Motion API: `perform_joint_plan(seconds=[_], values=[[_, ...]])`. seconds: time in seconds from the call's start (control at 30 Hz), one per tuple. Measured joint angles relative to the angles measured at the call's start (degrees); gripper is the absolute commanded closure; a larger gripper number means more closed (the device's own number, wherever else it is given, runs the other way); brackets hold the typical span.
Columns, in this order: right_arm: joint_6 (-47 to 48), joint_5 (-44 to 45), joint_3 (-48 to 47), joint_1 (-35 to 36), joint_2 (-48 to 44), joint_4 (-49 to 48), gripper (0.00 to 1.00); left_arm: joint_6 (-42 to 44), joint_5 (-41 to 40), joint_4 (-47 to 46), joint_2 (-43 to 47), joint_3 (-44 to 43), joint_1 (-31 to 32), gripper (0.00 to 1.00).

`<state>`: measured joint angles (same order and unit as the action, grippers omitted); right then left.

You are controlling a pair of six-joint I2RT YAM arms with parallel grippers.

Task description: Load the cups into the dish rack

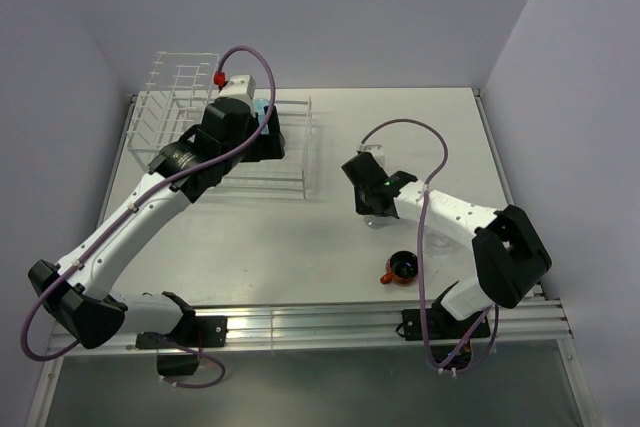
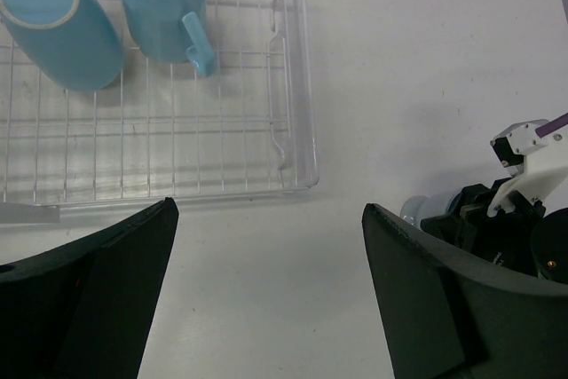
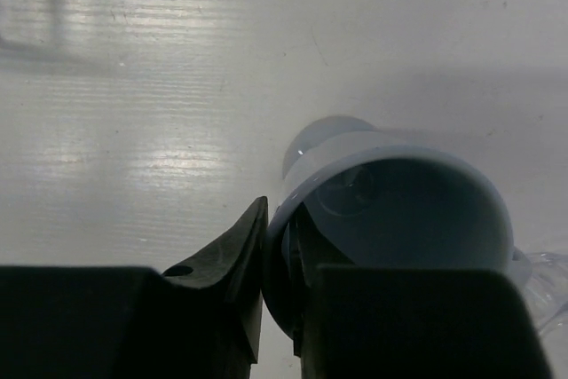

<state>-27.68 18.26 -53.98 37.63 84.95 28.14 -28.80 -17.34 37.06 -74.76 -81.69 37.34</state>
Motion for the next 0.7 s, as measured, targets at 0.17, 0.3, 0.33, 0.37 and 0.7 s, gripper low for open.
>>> perform_joint_plan(seconds=[0.17,0.3,0.33,0.37,0.7], values=[[0.59,1.05,-1.01,0.0,-0.09,1.66,1.0,-0.15,0.33,-0.48,0.0,0.92,0.0,0.08],[0.63,-0.17,-4.02,0.0,-0.79,5.01,1.0,-0.46,1.95,-1.27,0.0,1.44,0.0,0.07],[0.7,-0.46,-5.01,0.02,-1.36,5.75,1.0,-0.44,2.51,-1.49,0.0,1.51,0.0,0.07],[0.81,-0.79,-6.34,0.0,-2.12,6.86,1.0,-0.46,3.26,-2.03,0.0,1.68,0.0,0.07],[2.49,-14.36,-15.45,-6.54,-17.2,8.24,1.0,-1.38,24.37,-12.28,0.09,4.79,-6.58,0.06]])
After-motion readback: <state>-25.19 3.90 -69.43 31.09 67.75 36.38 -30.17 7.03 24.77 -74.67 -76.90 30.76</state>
